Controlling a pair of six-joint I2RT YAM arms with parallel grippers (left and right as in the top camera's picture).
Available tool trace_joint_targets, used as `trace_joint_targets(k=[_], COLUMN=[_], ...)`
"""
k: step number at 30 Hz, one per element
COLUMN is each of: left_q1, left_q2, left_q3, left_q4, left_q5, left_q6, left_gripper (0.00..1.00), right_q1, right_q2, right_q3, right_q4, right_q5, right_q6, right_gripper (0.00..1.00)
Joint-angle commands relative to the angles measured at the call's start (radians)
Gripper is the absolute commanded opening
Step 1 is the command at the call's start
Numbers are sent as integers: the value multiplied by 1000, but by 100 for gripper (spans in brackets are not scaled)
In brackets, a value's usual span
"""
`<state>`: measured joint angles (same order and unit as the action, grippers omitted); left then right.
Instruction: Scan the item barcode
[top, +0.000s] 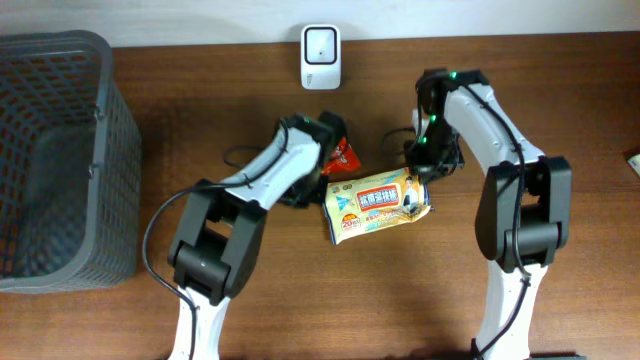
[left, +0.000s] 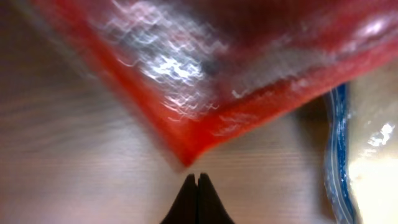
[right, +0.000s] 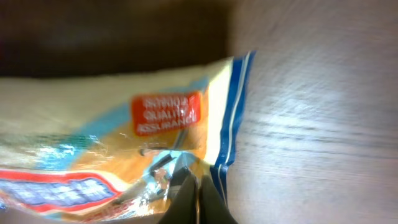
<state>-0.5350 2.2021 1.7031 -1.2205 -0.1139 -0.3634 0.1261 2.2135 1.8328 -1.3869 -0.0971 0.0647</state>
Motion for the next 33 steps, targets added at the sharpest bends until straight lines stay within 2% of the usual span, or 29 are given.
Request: trace_joint_targets(k=[1,2,3,4,5,6,7,9,12,17,19,22,24,27,29,30,31,33], left_q1=[64,81,103,123,147,164,172,162,93,-9,-13,-5,11,62,104,123,149,179], left_q2=[-5,-5,-5,-5,-5,-5,-5,-5,-5,-2,-2,-2,-3,-5,-5,-5,-5,-5], left_q3=[193,217,223,222,218,218,214,204,150,5,-81,-134,-135,-55,62,126,203,256], left_q4=[-100,-104,-92,-76,-54,-44,-35,-30,-9,174,276,279,246,171,63,8,-51,-79], left_q5=[-41,-10,41,84,150,234,357,549,660,656,566,332,192,188,187,187,187,187], left_q6=[-7,-7,-7,-7,-7,-6,16,119,134,127,47,-18,-18,-18,-17,-17,-17,-18], left_gripper=[0,0,4,8,5,0,0,0,0,0,0,0,0,0,0,0,0,4], right_q1=[-3,-2,-2,-1,2,11,21,34,35,35,35,35,35,35,35,36,39,52], right_q2=[-2,-2,-2,0,0,0,0,0,0,0,0,0,-2,-2,-2,-2,-2,-2], right_q3=[149,158,158,150,140,133,126,107,29,-90,-159,-235,-214,-88,57,140,219,277], right_q4=[-121,-156,-208,-235,-251,-249,-239,-205,-97,68,195,295,269,146,18,-62,-167,-292], right_q5=[12,-13,-71,-113,-158,-175,-181,-180,-185,-187,-179,-134,-30,94,159,153,116,-13], right_q6=[11,-9,-65,-105,-113,-113,-113,-112,-82,-72,-45,-34,4,4,4,2,-26,-98], right_gripper=[31,42,51,57,57,47,28,9,4,4,4,4,4,5,18,31,53,63])
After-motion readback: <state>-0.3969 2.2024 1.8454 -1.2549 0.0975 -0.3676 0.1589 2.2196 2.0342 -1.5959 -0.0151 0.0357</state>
